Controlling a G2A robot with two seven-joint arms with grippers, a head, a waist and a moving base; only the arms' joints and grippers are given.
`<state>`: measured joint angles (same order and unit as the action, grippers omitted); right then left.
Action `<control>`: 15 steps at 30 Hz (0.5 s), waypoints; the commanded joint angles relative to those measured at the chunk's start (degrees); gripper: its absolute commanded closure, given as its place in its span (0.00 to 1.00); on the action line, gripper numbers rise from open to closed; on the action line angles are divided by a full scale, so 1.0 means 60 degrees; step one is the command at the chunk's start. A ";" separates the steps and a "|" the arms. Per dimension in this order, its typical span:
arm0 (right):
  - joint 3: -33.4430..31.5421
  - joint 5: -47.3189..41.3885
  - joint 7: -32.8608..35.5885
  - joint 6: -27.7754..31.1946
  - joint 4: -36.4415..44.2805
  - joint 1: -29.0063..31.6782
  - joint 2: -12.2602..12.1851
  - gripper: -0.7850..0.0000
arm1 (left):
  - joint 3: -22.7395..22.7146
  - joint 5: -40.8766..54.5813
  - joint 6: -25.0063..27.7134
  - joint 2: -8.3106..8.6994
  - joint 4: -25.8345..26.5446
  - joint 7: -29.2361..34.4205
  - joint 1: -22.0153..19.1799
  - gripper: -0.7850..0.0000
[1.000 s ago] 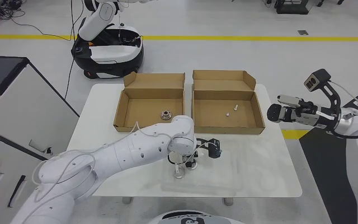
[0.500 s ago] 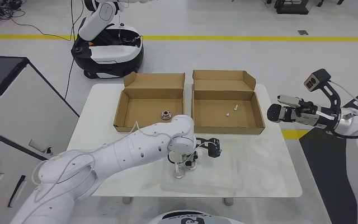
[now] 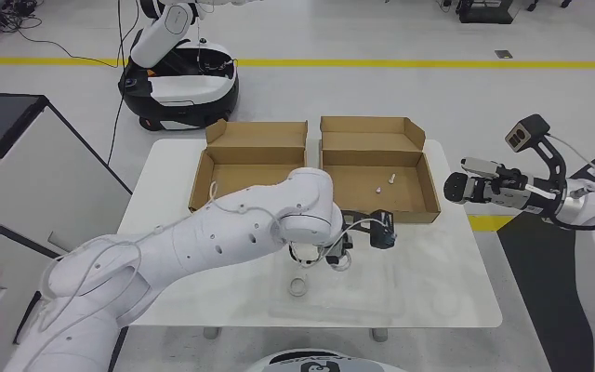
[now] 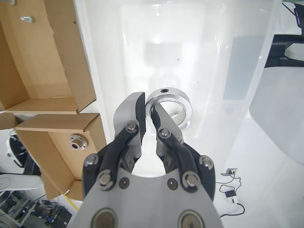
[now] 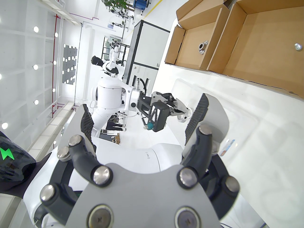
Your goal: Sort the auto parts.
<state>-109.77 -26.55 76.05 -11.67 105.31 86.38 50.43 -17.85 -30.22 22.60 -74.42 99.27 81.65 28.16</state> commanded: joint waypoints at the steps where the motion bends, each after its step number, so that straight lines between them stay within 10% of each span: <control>1: 0.0000 0.0000 0.0000 0.0000 0.0000 0.0000 0.0000 0.00 | -0.0181 -0.0097 -0.0035 0.0016 0.0277 -0.0024 -0.0111 1.00; 15: 0.0000 0.0000 0.0000 0.0000 0.0000 0.0000 0.0000 0.00 | -0.1951 -0.1061 0.0268 0.0549 0.1458 -0.0296 0.0033 1.00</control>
<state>-109.77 -26.55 76.05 -11.67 105.31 86.38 50.43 -28.56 -36.05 23.84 -71.63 107.54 79.75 27.66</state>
